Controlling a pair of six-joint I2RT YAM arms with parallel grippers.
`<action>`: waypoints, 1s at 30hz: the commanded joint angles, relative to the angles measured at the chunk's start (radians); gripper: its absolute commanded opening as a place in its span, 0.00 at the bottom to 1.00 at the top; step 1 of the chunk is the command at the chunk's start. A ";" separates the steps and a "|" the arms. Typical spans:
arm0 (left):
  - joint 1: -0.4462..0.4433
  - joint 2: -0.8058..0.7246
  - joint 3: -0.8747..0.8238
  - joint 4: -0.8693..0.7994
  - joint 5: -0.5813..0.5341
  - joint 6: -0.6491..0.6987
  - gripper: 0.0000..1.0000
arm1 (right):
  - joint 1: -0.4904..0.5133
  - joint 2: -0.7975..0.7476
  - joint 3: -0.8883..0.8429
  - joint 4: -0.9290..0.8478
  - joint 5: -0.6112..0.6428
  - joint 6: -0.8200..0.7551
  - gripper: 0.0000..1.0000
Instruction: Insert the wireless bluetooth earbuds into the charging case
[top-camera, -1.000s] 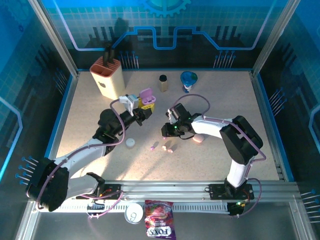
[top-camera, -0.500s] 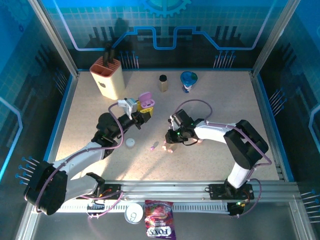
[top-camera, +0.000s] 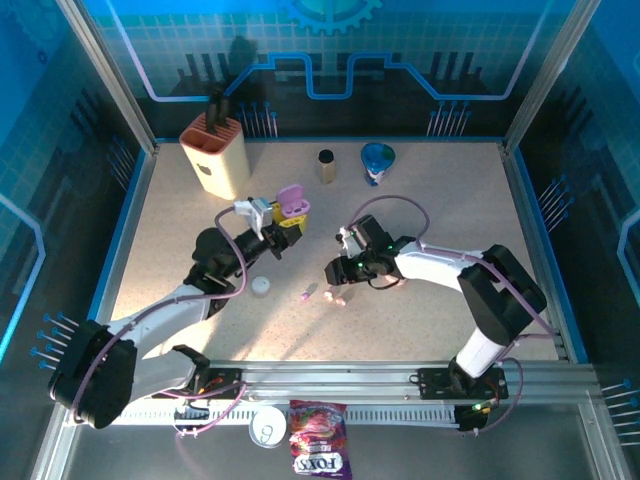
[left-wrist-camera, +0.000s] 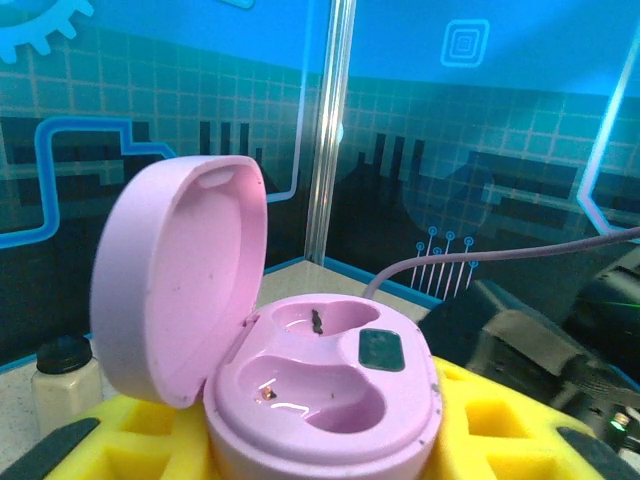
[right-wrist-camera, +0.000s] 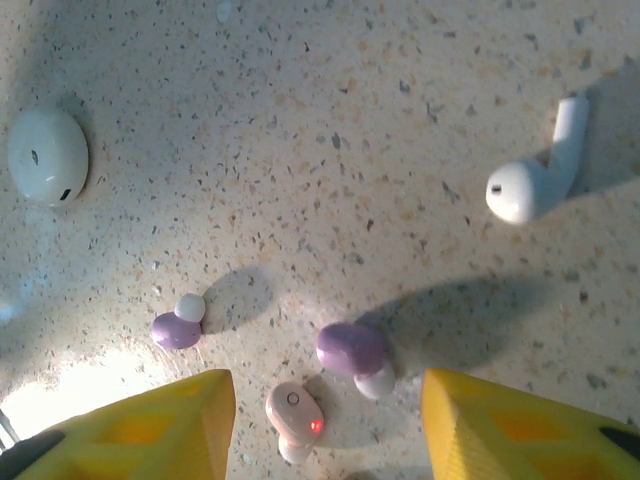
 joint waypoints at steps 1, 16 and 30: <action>0.009 -0.033 -0.035 0.098 -0.018 -0.040 0.27 | -0.014 0.068 0.081 -0.062 -0.111 -0.118 0.50; 0.009 -0.037 -0.042 0.072 0.019 -0.070 0.28 | -0.036 0.276 0.251 -0.247 -0.243 -0.336 0.50; 0.009 -0.008 -0.047 0.103 0.047 -0.065 0.28 | -0.070 0.214 0.163 -0.249 -0.268 -0.332 0.44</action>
